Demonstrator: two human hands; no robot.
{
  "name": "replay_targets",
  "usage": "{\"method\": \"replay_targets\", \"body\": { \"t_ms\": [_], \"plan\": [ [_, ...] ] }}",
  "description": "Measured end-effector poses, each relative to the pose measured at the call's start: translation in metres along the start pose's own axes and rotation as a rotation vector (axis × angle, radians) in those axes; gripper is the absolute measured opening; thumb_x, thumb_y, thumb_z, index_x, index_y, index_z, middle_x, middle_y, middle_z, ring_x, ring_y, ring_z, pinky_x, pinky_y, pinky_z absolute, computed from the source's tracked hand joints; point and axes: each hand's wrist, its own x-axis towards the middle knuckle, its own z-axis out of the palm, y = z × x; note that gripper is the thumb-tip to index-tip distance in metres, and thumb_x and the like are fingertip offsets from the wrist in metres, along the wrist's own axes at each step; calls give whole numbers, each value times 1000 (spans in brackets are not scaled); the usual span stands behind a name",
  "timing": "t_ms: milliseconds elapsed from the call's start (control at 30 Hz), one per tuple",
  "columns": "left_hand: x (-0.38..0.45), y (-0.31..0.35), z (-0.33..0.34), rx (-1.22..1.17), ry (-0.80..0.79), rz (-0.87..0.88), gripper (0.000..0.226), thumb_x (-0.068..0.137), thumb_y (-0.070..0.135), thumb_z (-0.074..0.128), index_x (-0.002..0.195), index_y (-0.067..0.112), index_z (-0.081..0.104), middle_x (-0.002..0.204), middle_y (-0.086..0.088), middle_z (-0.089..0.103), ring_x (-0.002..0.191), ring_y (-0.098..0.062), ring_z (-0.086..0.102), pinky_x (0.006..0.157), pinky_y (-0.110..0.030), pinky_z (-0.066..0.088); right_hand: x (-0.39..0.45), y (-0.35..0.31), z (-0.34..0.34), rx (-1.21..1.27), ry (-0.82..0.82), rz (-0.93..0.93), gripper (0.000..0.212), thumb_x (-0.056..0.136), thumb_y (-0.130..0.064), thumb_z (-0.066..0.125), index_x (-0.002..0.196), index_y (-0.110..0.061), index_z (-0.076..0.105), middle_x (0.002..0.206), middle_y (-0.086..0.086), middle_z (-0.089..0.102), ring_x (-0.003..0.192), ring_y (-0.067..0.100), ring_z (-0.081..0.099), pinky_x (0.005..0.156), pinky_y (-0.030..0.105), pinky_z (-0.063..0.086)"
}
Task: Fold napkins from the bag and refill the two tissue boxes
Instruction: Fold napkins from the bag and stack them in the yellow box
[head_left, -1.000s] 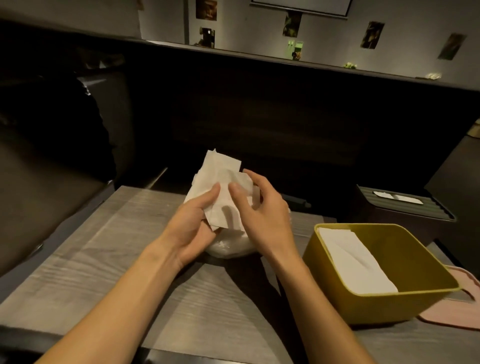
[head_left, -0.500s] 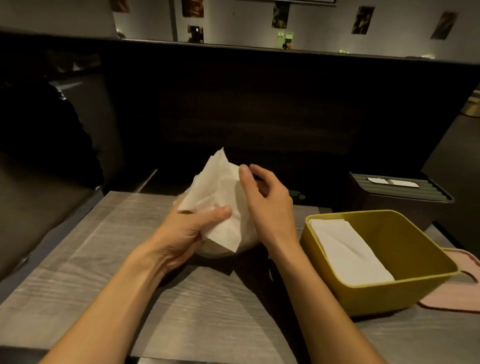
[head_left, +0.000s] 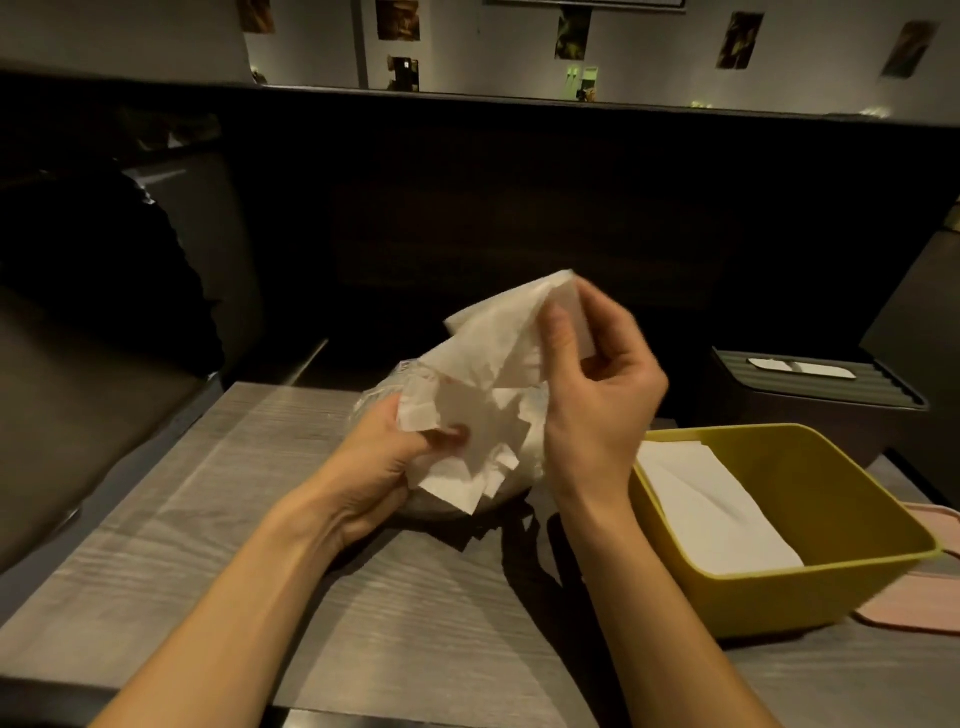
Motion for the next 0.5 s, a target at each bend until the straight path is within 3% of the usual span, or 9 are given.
{"method": "replay_targets", "body": {
  "t_ms": [100,200,267,367,433,500],
  "plan": [
    [-2,6,3,-141,53,9,39,90,-4,63,126,12,64,117,-15,76,106,-29,74,90,-41,62,3,-6,-3,81,-50,30,27,99,-19,69,126,-21,68,117,-4,73,111,14,70,85,29,61],
    [-4,9,4,-268,43,23,31,84,4,65,114,10,70,102,-13,78,90,-22,76,78,-31,64,4,4,-2,-197,-276,165,28,96,-29,74,124,-30,72,114,-15,72,109,5,68,88,34,62],
    [-5,10,4,-282,33,10,31,84,14,67,115,11,71,97,-10,76,82,-16,74,69,-30,63,1,11,-1,-464,-349,144,31,94,-37,75,125,-37,69,115,-25,65,113,-3,60,90,18,56],
    [-4,9,3,-312,128,-60,36,95,29,64,128,13,68,115,-13,75,99,-23,75,83,-39,62,-1,10,0,-651,-333,110,35,95,-39,73,130,-33,66,114,-23,55,101,-26,43,78,-9,30],
    [-6,11,2,-339,97,-112,45,100,43,58,134,15,65,126,-17,72,116,-32,70,100,-50,55,-2,10,-1,-679,-316,79,36,95,-38,73,130,-31,66,112,-22,53,95,-43,27,76,-14,21],
    [-9,14,4,-325,48,-124,48,97,47,60,134,17,64,126,-16,72,119,-34,69,103,-53,52,-3,10,0,-697,-317,65,38,95,-39,73,131,-31,65,113,-22,52,94,-45,23,77,-14,20]
  ]
}}
